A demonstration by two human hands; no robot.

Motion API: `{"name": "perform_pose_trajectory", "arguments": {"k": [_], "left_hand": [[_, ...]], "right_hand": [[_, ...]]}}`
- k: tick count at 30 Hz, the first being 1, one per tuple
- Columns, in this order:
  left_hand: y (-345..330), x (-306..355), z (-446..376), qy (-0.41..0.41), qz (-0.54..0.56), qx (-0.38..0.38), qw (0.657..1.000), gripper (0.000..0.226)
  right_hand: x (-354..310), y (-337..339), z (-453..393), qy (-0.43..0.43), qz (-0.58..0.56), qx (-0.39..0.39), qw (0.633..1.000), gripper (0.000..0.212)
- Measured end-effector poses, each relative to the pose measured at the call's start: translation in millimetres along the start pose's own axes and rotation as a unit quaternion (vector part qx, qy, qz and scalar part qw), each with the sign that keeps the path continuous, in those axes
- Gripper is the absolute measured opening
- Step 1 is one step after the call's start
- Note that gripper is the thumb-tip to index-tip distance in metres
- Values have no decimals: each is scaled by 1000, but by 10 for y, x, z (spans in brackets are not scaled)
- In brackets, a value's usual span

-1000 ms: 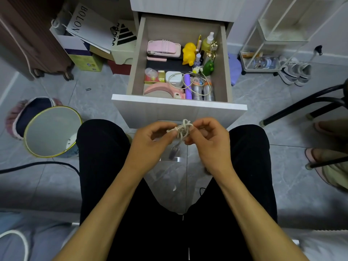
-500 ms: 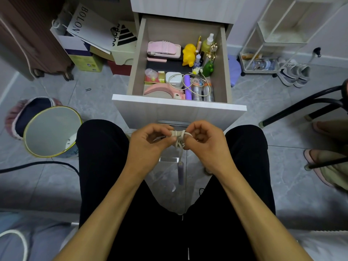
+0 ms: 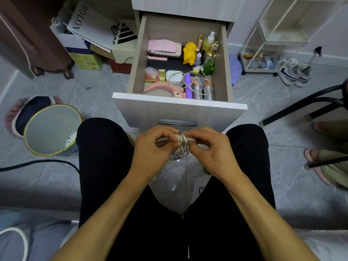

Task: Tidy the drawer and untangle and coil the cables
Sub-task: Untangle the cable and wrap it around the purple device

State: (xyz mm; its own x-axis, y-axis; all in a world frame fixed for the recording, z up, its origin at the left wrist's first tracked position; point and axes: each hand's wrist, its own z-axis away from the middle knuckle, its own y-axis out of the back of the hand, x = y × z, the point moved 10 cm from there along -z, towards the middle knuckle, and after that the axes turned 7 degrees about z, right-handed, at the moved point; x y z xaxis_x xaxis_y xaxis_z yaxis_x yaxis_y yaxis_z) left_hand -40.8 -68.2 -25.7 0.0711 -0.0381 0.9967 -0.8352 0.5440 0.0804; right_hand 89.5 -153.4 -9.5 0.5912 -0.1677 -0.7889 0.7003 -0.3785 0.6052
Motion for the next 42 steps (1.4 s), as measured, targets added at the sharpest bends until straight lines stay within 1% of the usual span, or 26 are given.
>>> {"name": "perform_pose_trajectory", "arguments": {"k": [2, 4, 8, 11, 13, 15, 18, 20, 22, 25, 27, 30, 32, 33, 35, 37, 42], "left_hand": [[-16, -79, 20, 34, 20, 11, 999, 20], [-33, -102, 32, 45, 11, 16, 999, 16], [-85, -131, 29, 64, 13, 0, 998, 9], [-73, -43, 18, 17, -77, 22, 997, 10], [-35, 26, 19, -6, -132, 59, 989, 9], [-28, 80, 20, -18, -181, 77, 980, 9], [-119, 82, 27, -14, -264, 58, 963, 21], [-172, 93, 22, -15, -280, 48, 959, 24], [-194, 95, -8, -18, -258, 33, 965, 20], [-183, 97, -29, -37, -205, 17, 978, 14], [-203, 71, -30, -41, -222, 17, 974, 16], [-216, 10, -36, -20, -249, 25, 968, 14], [-191, -4, -43, -14, -221, 29, 975, 7], [-170, -9, -45, -7, -193, 33, 981, 7], [-103, -49, -44, 26, -127, 49, 990, 10], [-55, -106, -52, 68, -68, 72, 993, 12], [-46, -263, -42, 145, 6, 104, 984, 15]], "right_hand": [[2, -14, 0, -6, 5, -6, 1000, 19], [5, -11, -5, -11, 8, -8, 1000, 18], [15, 45, -12, -2, 40, 10, 999, 15], [24, 83, -6, -9, 50, 38, 998, 14], [42, 94, 4, -31, 36, 57, 997, 12], [63, 97, 20, -55, 19, 80, 995, 11], [91, 83, 44, -75, 4, 105, 992, 10], [111, 59, 63, -85, 2, 106, 991, 10], [153, 71, 91, -99, -12, 111, 989, 12], [234, 75, 114, -134, -83, 98, 983, 13], [254, 47, 111, -144, -114, 75, 980, 15], [242, 4, 98, -148, -129, 51, 979, 17], [238, 5, 90, -151, -140, 48, 977, 15], [237, 12, 85, -152, -143, 47, 977, 15], [202, 12, 62, -146, -126, 38, 981, 16], [161, 20, 35, -135, -105, 32, 985, 16], [144, 48, 14, -137, -107, 34, 984, 18]]}}
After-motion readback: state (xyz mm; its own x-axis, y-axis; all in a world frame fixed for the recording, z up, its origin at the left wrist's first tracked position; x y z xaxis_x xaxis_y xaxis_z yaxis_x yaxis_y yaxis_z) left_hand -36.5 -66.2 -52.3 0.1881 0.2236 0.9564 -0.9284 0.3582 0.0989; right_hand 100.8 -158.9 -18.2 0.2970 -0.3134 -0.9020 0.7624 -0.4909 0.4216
